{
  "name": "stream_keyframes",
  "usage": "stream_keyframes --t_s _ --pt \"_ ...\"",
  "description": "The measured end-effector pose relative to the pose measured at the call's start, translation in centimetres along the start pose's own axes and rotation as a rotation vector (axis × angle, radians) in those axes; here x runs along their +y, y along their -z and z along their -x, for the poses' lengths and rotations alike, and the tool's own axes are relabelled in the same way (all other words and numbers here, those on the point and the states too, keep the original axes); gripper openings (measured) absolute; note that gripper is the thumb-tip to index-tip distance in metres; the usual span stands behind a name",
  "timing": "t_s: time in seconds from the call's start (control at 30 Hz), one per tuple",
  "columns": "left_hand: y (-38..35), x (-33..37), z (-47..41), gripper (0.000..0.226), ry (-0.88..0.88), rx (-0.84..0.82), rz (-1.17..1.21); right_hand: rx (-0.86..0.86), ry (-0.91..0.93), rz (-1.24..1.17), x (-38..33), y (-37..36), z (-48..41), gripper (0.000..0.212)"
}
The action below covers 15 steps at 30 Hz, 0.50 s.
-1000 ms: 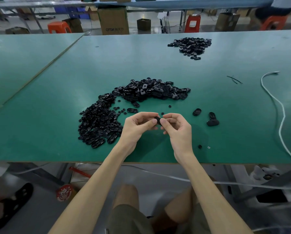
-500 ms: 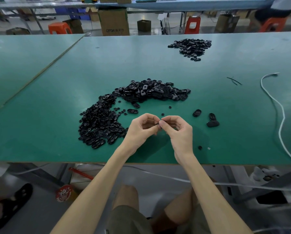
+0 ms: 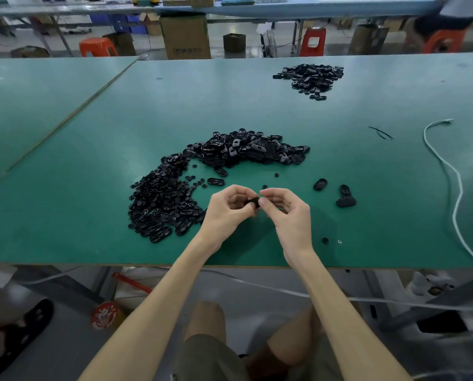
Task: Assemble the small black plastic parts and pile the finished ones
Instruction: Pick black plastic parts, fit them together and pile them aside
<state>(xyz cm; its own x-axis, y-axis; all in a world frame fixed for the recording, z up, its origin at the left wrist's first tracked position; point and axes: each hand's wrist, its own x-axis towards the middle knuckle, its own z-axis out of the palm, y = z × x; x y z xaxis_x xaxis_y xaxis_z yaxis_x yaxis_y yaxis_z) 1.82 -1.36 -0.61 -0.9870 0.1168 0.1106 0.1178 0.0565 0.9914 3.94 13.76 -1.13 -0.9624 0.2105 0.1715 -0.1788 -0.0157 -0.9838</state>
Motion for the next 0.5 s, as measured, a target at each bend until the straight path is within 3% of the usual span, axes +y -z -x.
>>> stream_keyframes --t_s 0.5 --pt "-0.32 0.17 0.07 0.019 0.014 0.034 -0.056 -0.005 -0.015 0.037 -0.02 0.01 0.06 0.017"
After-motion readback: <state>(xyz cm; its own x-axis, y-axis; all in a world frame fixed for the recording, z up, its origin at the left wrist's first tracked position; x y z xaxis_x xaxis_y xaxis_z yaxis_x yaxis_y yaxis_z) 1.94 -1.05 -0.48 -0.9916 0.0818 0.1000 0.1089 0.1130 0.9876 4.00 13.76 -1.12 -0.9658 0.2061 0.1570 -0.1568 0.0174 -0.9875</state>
